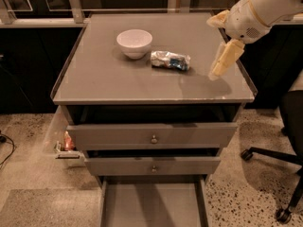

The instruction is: Place redbull can into bottom drawer

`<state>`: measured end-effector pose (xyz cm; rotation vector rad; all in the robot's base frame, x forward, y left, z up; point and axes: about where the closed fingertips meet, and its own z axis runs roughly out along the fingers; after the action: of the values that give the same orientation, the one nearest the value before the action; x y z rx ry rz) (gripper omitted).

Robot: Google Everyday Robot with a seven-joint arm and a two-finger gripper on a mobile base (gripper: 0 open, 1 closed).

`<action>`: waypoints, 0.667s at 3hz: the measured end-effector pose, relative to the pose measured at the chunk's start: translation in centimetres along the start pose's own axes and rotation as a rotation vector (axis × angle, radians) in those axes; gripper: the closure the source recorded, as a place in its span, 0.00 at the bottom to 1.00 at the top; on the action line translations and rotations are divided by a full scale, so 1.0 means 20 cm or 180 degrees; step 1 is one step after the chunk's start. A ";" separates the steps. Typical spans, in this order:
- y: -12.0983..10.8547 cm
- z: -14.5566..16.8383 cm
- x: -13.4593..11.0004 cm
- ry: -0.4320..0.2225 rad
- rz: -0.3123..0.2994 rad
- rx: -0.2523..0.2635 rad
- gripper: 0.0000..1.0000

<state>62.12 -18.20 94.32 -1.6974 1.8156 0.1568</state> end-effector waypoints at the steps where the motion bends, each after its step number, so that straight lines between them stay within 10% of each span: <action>1: 0.00 0.00 0.00 0.0000 0.0000 0.0000 0.00; 2: -0.06 0.07 0.01 -0.0193 0.0028 0.0119 0.00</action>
Offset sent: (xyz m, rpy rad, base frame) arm 0.0438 0.0035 -0.0179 0.1722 -0.1122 -0.0254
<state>63.75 -17.87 93.52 -1.6417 1.7711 0.1750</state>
